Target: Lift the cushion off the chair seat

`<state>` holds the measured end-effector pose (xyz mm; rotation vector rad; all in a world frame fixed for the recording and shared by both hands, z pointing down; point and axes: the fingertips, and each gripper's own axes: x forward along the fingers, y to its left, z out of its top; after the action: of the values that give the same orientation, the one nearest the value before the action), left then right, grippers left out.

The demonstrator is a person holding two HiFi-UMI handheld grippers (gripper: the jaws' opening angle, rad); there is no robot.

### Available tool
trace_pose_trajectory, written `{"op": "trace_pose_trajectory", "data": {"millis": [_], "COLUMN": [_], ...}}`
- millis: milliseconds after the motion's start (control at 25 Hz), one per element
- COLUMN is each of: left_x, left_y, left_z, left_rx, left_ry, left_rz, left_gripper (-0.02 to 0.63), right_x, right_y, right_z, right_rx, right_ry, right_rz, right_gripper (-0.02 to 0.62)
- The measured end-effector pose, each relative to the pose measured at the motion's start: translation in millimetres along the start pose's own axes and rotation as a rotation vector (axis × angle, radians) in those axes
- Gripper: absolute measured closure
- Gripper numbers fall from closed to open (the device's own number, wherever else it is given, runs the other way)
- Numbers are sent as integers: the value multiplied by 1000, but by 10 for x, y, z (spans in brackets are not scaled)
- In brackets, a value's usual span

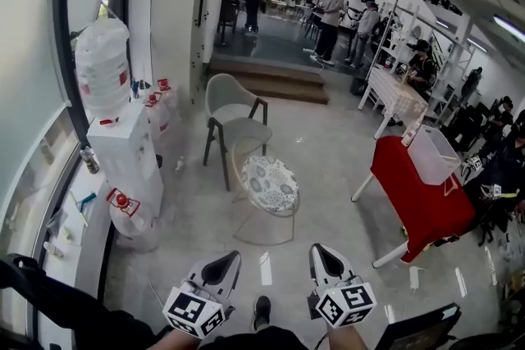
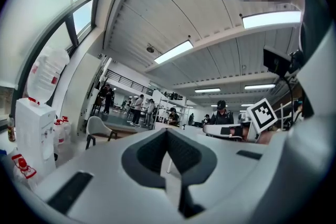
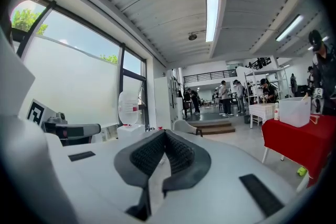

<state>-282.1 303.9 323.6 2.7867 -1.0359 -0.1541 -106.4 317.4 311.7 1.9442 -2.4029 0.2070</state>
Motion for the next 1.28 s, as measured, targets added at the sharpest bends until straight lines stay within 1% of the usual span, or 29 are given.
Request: {"op": "trace_pose_trajectory", "data": {"millis": [240,320,520,800,1080,1280], "left_x": [444,633,1109,1706,2312,2698], "left_y": [193,242,335,359,374,331], "left_z": [74,90,68,69,37,-3], "left_rx": [40,52,76,93,96,90], "left_ry": [23,29,55,96,119,114], "left_rz": [34,39,49,60,67,59], "left_gripper": [598,598,598,598,598,598], "right_x": [427,561,874,1203,1437,1592], "right_y": [-311,-468,-879,-1359,-1839,-2203], "right_z": [132,173,179,151,202,233], "right_rx": [16,17,61,114,127,110], "right_ry": [-38,-43,-41,-30,-43,-50], "right_rz": [36,32,21,30,47,59], "right_gripper": [586,586,586,586,586,586]}}
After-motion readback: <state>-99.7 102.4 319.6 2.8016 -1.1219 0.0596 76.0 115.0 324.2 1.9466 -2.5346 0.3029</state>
